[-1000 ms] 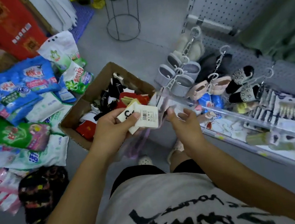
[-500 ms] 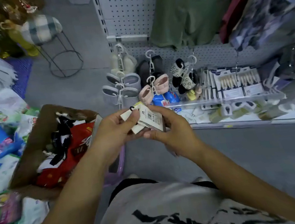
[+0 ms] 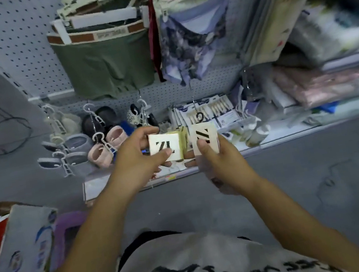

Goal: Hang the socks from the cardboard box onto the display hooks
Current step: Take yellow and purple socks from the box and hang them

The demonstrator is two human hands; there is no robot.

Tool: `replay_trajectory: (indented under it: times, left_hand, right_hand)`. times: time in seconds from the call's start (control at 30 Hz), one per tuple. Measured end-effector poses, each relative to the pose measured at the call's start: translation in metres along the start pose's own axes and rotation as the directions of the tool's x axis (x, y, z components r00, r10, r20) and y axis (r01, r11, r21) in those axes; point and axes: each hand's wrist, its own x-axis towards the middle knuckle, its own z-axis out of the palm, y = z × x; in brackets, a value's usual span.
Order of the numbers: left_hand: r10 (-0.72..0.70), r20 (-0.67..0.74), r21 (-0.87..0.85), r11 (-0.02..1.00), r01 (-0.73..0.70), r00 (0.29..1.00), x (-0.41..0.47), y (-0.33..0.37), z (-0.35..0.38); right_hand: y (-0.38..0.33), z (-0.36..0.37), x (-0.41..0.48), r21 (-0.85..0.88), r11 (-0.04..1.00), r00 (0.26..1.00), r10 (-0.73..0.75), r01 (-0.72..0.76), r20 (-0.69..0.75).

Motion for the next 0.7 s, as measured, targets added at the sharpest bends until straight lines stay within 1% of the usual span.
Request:
replay_trajectory:
  times: [0.03,0.1,0.23,0.33,0.4,0.47,0.53,0.7]
  left_hand:
    - [0.017,-0.031,0.017,1.000,-0.017,0.999,0.004,0.005,0.014]
    - [0.038,-0.059,-0.015,0.999,-0.039,0.998,0.011,0.016,0.040]
    - [0.010,-0.027,-0.120,0.993,-0.014,1.000,0.022,0.038,0.080]
    - [-0.016,0.026,-0.186,0.982,0.020,1.000,0.038,0.053,0.102]
    - [-0.027,0.061,-0.239,0.970,0.041,0.998,0.050,0.063,0.116]
    - [-0.064,0.109,-0.306,0.947,0.095,0.992,0.065,0.072,0.130]
    - [-0.082,0.155,-0.348,0.928,0.132,0.985,0.082,0.083,0.144]
    - [0.028,0.212,-0.400,0.915,0.061,0.977,0.129,0.131,0.165]
  right_hand:
    - [-0.001,-0.014,-0.002,0.016,1.000,1.000,0.008,-0.007,-0.024]
    - [0.001,-0.041,-0.004,0.040,0.999,0.997,0.016,-0.013,-0.077]
    - [0.001,-0.087,-0.008,0.056,0.998,0.976,0.034,-0.022,-0.217]
    - [0.001,-0.115,-0.007,0.051,0.997,0.946,0.075,-0.062,-0.315]
    - [0.000,-0.129,-0.001,0.024,0.997,0.935,0.074,-0.070,-0.347]
    - [-0.007,-0.142,0.007,0.020,0.997,0.923,0.071,-0.069,-0.379]
    - [-0.016,-0.156,0.020,0.052,0.995,0.904,0.097,-0.083,-0.417]
    - [-0.053,-0.183,0.065,0.133,0.990,0.891,0.109,-0.055,-0.440]
